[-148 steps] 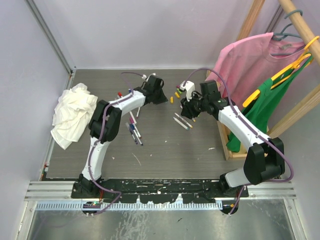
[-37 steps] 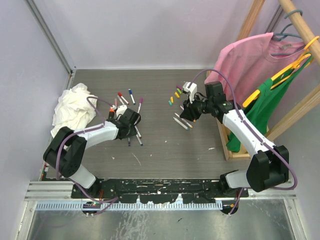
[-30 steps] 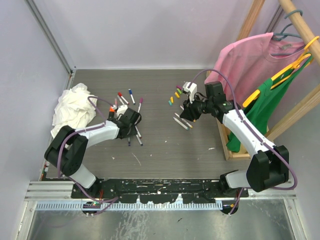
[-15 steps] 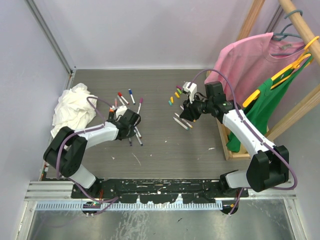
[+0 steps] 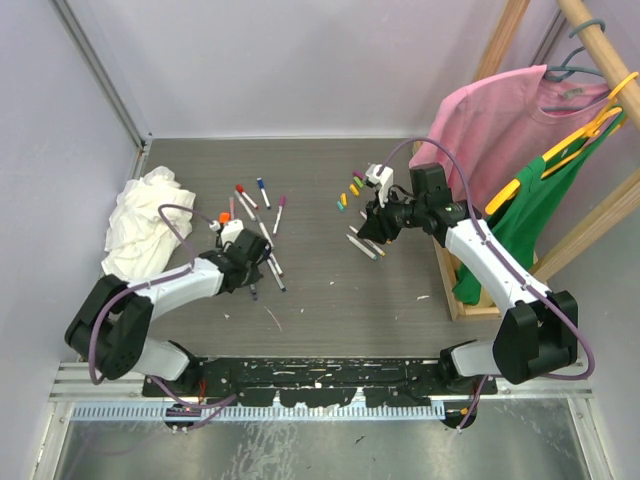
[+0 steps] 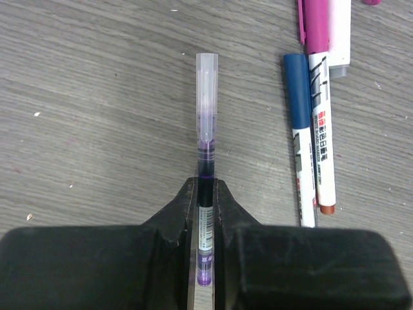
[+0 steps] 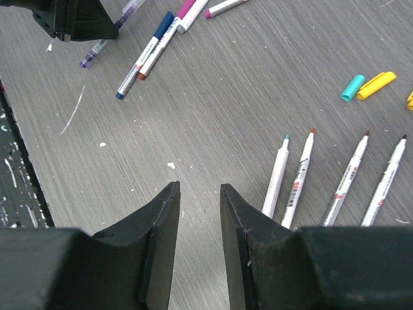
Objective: Open the pen caps
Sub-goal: Pick up the pen from the center of the board.
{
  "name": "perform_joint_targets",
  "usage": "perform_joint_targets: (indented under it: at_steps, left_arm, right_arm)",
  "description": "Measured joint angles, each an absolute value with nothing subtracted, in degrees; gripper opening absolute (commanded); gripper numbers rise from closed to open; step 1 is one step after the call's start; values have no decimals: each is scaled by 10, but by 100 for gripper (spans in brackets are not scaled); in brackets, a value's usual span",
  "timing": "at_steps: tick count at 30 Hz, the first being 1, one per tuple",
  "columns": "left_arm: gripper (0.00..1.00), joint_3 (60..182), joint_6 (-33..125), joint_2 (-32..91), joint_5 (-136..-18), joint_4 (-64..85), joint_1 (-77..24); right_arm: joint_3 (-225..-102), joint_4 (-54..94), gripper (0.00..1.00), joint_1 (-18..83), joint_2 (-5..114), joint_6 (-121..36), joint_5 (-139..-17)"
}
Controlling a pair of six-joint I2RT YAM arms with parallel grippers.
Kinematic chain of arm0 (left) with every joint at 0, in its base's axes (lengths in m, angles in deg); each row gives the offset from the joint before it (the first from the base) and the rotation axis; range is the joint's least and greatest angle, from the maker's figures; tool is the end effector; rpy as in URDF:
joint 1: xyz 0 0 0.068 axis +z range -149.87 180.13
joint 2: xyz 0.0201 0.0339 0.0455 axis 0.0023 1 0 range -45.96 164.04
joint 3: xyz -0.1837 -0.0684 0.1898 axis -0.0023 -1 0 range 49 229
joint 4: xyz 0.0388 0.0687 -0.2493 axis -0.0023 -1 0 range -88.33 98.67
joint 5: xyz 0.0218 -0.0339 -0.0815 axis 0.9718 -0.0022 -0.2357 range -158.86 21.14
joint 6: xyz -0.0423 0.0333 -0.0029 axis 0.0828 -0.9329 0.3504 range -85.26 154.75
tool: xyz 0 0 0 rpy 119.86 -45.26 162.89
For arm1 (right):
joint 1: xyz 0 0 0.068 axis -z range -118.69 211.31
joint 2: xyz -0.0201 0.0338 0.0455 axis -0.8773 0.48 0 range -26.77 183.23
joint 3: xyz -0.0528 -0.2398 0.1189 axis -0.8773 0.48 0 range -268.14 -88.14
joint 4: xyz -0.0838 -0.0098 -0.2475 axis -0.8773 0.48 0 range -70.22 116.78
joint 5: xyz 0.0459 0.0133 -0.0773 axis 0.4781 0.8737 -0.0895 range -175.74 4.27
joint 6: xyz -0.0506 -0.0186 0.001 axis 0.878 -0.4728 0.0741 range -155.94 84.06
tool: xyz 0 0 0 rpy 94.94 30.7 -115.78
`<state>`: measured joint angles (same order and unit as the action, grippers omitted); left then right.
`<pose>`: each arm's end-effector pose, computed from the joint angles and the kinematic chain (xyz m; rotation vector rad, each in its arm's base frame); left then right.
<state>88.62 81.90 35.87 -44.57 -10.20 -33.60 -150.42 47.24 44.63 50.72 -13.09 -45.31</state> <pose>0.2209 -0.1298 0.1615 -0.4283 2.4574 -0.0087 0.2704 0.1051 0.2963 -1.0689 1.9338 0.7506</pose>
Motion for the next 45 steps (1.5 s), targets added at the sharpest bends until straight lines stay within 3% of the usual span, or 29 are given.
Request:
perform_joint_targets:
  at_steps: [8,22,33,45]
  left_arm:
    - [0,835,824,238,-454,-79,-336]
    - [0,706,850,-3,-555,97,-367]
    - [0,699,853,63,-557,289,-481]
    - [0,719,867,177,-557,438,-491]
  right_arm:
    - [-1489,461,37,446,507,-172,-415]
    - [-1452,372,37,458,500,-278,-308]
    - [-1410,287,40,471,486,-344,-241]
    - [-1352,171,47,471,481,-417,-210]
